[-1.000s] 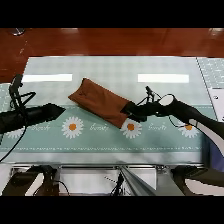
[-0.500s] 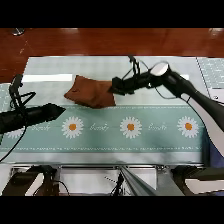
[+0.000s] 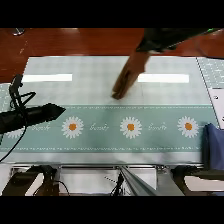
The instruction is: Fold the shirts.
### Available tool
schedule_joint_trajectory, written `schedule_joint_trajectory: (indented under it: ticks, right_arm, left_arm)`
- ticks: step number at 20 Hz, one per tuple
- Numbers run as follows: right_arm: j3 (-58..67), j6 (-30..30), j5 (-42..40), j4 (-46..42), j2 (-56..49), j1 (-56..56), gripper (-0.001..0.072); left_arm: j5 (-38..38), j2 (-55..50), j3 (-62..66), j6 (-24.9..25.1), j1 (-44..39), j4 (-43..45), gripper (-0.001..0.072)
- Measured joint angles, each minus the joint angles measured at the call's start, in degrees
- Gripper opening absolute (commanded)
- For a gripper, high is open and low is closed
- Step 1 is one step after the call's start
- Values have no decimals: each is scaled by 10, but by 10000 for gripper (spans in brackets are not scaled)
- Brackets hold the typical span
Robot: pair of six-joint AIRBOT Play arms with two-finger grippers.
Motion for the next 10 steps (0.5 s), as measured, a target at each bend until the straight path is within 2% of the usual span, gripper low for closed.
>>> schedule_joint_trajectory:
  ticks: [5, 10]
  right_arm:
    - [21, 24, 124, -28, 68, -196, 26]
    - [-47, 34, 179, -62, 152, -412, 26]
  left_arm:
    - [-2, 0, 0, 0, 0, 0, 26]
    - [-2, 0, 0, 0, 0, 0, 26]
